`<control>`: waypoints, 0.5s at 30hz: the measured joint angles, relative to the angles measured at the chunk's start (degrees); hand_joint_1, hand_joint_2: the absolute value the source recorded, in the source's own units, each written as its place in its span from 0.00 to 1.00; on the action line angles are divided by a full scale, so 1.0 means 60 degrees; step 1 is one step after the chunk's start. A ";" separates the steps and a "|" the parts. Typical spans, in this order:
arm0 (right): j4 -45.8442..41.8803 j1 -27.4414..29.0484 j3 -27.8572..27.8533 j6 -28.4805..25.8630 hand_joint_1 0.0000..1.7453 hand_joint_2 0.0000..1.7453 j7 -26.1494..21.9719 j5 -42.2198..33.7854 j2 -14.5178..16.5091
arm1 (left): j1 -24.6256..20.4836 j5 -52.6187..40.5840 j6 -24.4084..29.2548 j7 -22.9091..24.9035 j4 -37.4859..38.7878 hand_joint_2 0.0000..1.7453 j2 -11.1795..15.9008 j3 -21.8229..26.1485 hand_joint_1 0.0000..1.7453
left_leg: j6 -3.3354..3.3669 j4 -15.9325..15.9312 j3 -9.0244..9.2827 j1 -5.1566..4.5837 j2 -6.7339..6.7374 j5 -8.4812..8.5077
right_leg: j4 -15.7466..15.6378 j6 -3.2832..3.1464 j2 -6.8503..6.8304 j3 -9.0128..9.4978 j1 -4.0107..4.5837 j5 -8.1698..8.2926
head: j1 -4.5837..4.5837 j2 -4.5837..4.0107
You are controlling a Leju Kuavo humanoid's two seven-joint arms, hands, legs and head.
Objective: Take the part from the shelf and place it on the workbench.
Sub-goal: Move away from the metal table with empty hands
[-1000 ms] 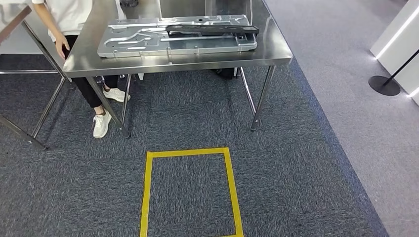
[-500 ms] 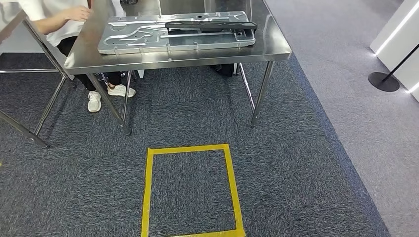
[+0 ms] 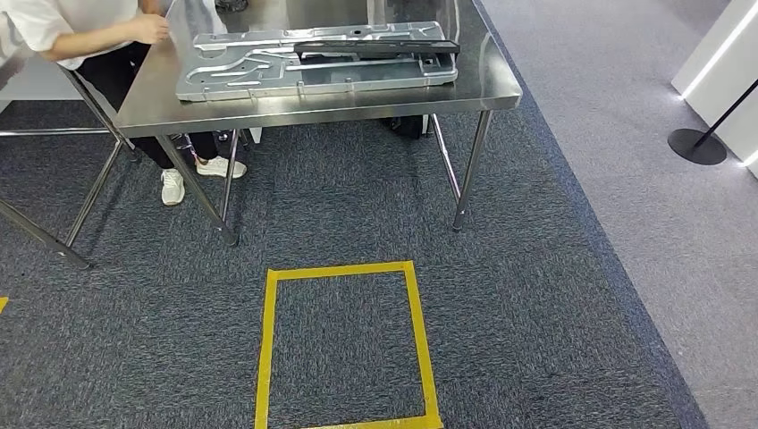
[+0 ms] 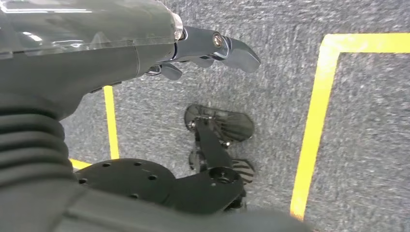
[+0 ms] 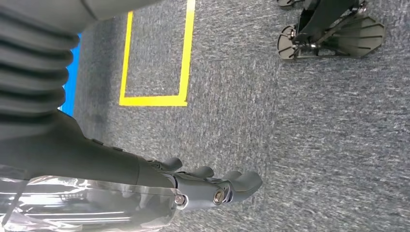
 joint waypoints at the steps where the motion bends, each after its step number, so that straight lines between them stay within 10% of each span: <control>1: -0.0007 0.0015 0.0044 -0.0014 0.00 1.00 0.0031 -0.0103 -0.0005 | 0.0023 0.0063 0.0023 0.0079 0.0000 1.00 0.0008 -0.0103 0.00 | -0.0001 0.0001 0.0000 0.0000 0.0000 0.0000 | 0.0000 0.0000 0.0000 0.0001 -0.0002 0.0002 | 0.0000 0.0000; 2: -0.0017 0.0034 0.0119 -0.0026 0.00 1.00 0.0060 -0.0242 -0.0015 | 0.0056 0.0170 0.0046 0.0155 -0.0002 1.00 0.0018 -0.0257 0.00 | -0.0001 0.0003 -0.0001 -0.0001 0.0000 0.0000 | 0.0000 0.0001 0.0000 0.0002 -0.0005 0.0004 | 0.0000 0.0000; 3: -0.0027 0.0057 0.0213 -0.0035 0.00 1.00 0.0077 -0.0398 -0.0026 | 0.0096 0.0304 0.0064 0.0226 -0.0005 0.75 0.0032 -0.0438 0.00 | -0.0001 0.0006 -0.0001 -0.0001 0.0000 0.0000 | 0.0000 0.0003 0.0001 0.0002 -0.0009 0.0005 | 0.0000 0.0000; 6: -0.0077 0.0142 0.0539 -0.0043 0.00 0.25 0.0090 -0.0903 -0.0057 | 0.0211 0.0775 0.0106 0.0417 -0.0033 0.00 0.0081 -0.1011 0.00 | 0.0000 0.0017 -0.0007 -0.0001 0.0000 0.0000 | 0.0001 0.0009 0.0001 0.0002 -0.0018 0.0009 | 0.0000 0.0000; 7: -0.0100 0.0172 0.0660 -0.0043 0.00 0.00 0.0089 -0.1074 -0.0067 | 0.0247 0.0937 0.0115 0.0474 -0.0048 0.00 0.0096 -0.1204 0.00 | 0.0000 0.0021 -0.0009 -0.0001 0.0000 -0.0001 | 0.0001 0.0011 0.0001 0.0002 -0.0020 0.0011 | 0.0000 0.0000; 15: -0.0325 0.0416 0.1812 0.0016 0.00 0.00 0.0074 -0.2460 -0.0157 | 0.0558 0.2260 0.0241 0.0945 -0.0256 0.00 0.0256 -0.2906 0.00 | 0.0008 0.0044 -0.0022 -0.0002 0.0000 -0.0009 | 0.0000 0.0021 0.0000 0.0002 -0.0027 0.0015 | 0.0000 0.0000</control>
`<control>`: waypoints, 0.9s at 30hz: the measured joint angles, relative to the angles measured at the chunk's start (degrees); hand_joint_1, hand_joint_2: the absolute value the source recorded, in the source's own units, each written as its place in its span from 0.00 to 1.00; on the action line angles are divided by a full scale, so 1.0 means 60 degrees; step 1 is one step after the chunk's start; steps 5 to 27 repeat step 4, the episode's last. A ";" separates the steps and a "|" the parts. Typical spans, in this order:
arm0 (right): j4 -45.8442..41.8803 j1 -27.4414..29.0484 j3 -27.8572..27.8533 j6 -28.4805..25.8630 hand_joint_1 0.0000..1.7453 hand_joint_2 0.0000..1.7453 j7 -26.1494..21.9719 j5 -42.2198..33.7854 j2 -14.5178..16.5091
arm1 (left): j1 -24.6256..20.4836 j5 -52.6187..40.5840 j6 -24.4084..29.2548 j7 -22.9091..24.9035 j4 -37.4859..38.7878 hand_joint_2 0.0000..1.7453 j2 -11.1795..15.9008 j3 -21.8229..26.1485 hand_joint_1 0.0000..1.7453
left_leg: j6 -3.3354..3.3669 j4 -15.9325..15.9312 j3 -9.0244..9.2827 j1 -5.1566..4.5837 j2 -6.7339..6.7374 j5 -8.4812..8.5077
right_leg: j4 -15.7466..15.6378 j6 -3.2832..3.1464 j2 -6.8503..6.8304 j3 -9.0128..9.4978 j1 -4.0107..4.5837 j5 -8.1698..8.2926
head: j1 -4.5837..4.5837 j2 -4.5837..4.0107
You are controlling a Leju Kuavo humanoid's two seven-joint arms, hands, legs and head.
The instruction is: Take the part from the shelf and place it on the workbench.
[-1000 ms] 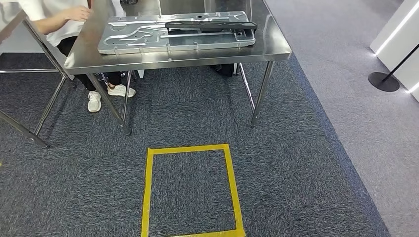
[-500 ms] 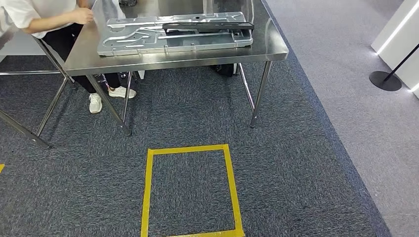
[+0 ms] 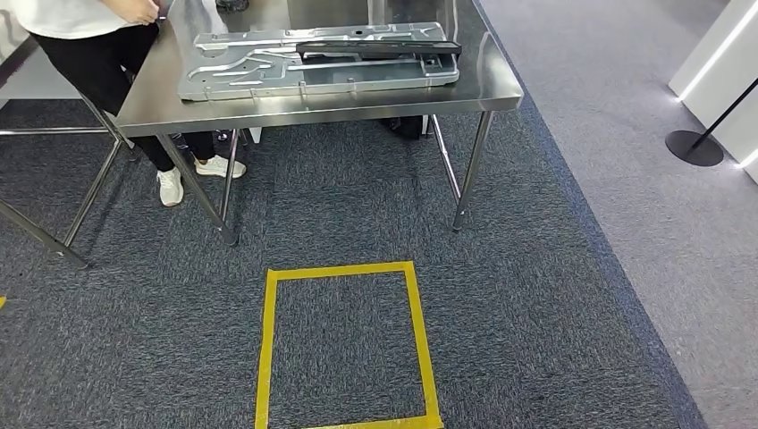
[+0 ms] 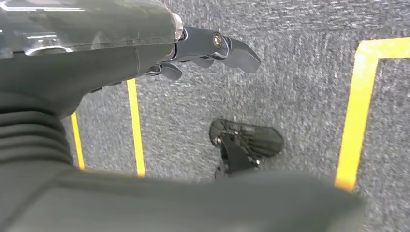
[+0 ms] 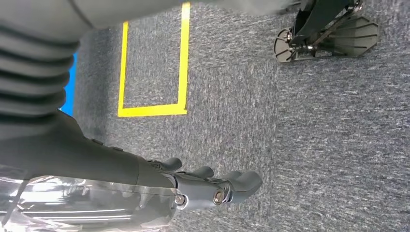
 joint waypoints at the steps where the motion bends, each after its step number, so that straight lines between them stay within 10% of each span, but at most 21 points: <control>1: -0.0034 0.0036 0.0160 0.0010 0.00 0.00 -0.0006 -0.0178 -0.0015 | 0.0043 0.0170 0.0009 0.0059 -0.0031 0.00 0.0021 -0.0228 0.00 | 0.0000 0.0001 0.0000 0.0000 0.0000 0.0000 | 0.0000 0.0001 0.0000 0.0000 0.0000 0.0001 | 0.0000 0.0000; 27: -0.0119 0.0128 0.0567 0.0019 0.00 0.00 -0.0021 -0.0619 -0.0052 | 0.0152 0.0592 0.0035 0.0207 -0.0113 0.00 0.0074 -0.0808 0.00 | 0.0000 0.0002 -0.0001 0.0000 0.0000 0.0000 | 0.0000 0.0005 0.0000 0.0000 -0.0002 0.0003 | 0.0000 0.0000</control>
